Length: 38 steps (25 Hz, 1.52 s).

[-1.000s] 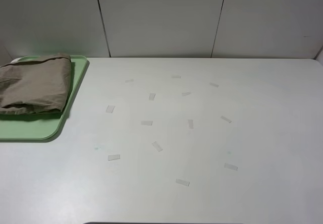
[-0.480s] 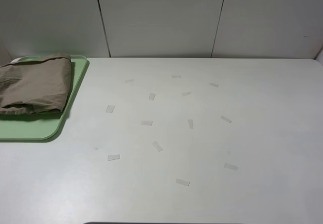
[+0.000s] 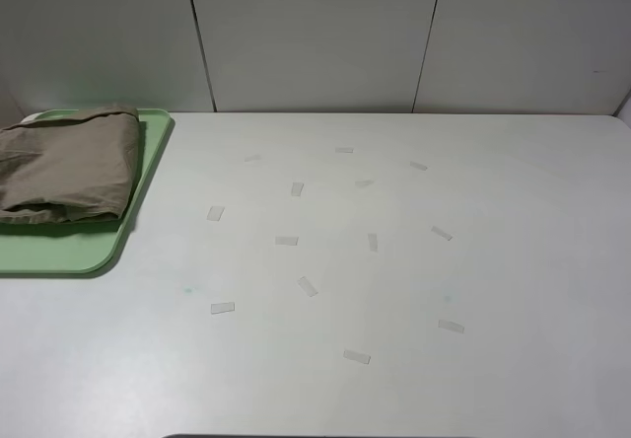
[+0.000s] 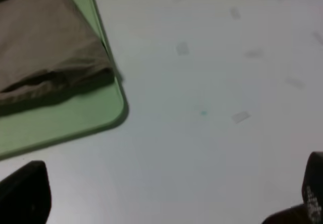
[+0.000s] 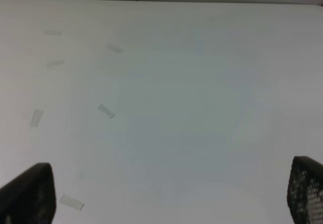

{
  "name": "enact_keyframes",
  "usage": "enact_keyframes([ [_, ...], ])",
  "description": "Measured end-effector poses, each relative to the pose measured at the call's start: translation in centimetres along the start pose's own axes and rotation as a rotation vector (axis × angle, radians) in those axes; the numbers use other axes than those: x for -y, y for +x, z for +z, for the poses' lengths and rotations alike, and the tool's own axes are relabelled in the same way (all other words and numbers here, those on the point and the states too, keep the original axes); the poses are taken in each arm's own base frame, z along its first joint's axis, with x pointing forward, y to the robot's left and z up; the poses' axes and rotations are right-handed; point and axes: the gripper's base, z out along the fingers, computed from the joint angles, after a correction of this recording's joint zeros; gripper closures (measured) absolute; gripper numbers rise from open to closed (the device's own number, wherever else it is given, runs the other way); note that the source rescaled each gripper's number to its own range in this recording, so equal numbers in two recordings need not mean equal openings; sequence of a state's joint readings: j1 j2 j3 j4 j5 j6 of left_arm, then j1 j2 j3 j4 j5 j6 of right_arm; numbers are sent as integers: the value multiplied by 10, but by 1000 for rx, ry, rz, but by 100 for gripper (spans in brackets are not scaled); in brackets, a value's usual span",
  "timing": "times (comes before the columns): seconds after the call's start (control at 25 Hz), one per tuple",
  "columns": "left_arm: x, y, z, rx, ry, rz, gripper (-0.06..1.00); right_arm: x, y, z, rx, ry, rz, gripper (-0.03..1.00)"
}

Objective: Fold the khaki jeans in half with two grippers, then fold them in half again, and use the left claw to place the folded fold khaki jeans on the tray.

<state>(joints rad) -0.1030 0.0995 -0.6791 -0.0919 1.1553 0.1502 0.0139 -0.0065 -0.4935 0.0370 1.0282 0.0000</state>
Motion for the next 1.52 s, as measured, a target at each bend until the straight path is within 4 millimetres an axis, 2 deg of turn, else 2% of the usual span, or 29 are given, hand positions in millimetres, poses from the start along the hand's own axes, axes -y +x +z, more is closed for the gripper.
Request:
enact_keyframes([
  [0.32,-2,10,19,-40,1,-8,-5,0,0,0,0,0,0,-3],
  [0.56,-1,31,25,-27,-9,-2,-5,0,0,0,0,0,0,-3],
  [1.52,2,30,33,12,-48,-6,-5,0,0,0,0,0,0,-3],
])
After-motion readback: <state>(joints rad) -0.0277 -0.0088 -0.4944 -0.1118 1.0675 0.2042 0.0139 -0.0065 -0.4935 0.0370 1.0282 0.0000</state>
